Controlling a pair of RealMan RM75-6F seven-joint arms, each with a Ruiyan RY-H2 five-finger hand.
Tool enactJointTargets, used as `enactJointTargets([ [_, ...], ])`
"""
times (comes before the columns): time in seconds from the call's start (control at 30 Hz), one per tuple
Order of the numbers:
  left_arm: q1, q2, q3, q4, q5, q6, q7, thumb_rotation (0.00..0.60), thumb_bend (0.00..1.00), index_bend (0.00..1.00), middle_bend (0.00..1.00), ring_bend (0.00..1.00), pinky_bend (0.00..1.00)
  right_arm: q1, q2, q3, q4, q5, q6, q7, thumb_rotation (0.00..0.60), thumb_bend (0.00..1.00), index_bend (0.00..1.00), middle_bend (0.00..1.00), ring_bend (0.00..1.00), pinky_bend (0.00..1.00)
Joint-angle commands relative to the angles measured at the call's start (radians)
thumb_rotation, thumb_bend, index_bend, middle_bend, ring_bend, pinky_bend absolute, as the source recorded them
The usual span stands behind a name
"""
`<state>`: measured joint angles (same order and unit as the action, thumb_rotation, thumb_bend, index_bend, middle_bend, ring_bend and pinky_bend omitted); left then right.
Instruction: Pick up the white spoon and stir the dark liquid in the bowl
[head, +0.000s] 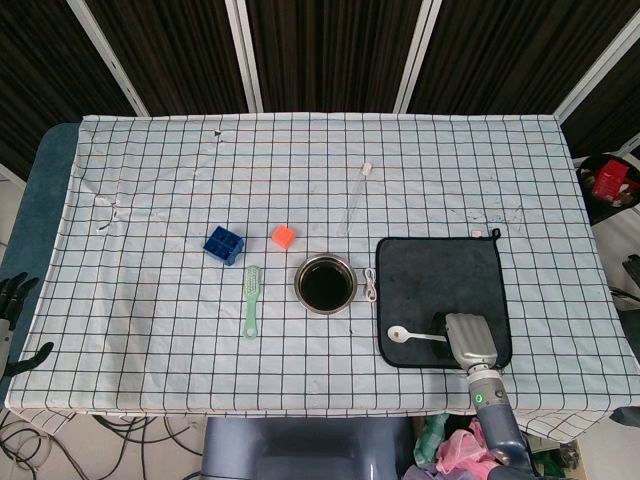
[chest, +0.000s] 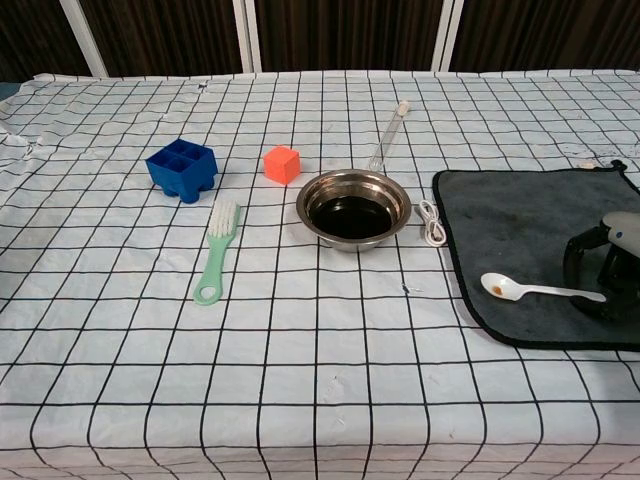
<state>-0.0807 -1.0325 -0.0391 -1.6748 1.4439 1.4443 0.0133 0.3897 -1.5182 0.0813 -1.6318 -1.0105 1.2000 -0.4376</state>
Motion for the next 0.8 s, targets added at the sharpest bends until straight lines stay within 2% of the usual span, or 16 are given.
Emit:
enactJointTargets([
  [0.03, 0.0, 0.0, 0.0, 0.001, 0.0, 0.0, -0.001, 0.6, 0.22, 0.09, 0.03, 0.0, 0.0, -0.001, 0.0, 0.001, -0.001, 0.0, 0.0, 0.0, 0.6, 0.4, 0.6, 1.0, 1.0, 1.0],
  [0.8, 0.004, 0.003, 0.001, -0.004, 0.003, 0.008, -0.001, 0.6, 0.22, 0.09, 0.03, 0.0, 0.0, 0.001, 0.0, 0.009, -0.014, -0.004, -0.006, -0.013, 0.6, 0.4, 0.61, 1.0, 1.0, 1.0],
])
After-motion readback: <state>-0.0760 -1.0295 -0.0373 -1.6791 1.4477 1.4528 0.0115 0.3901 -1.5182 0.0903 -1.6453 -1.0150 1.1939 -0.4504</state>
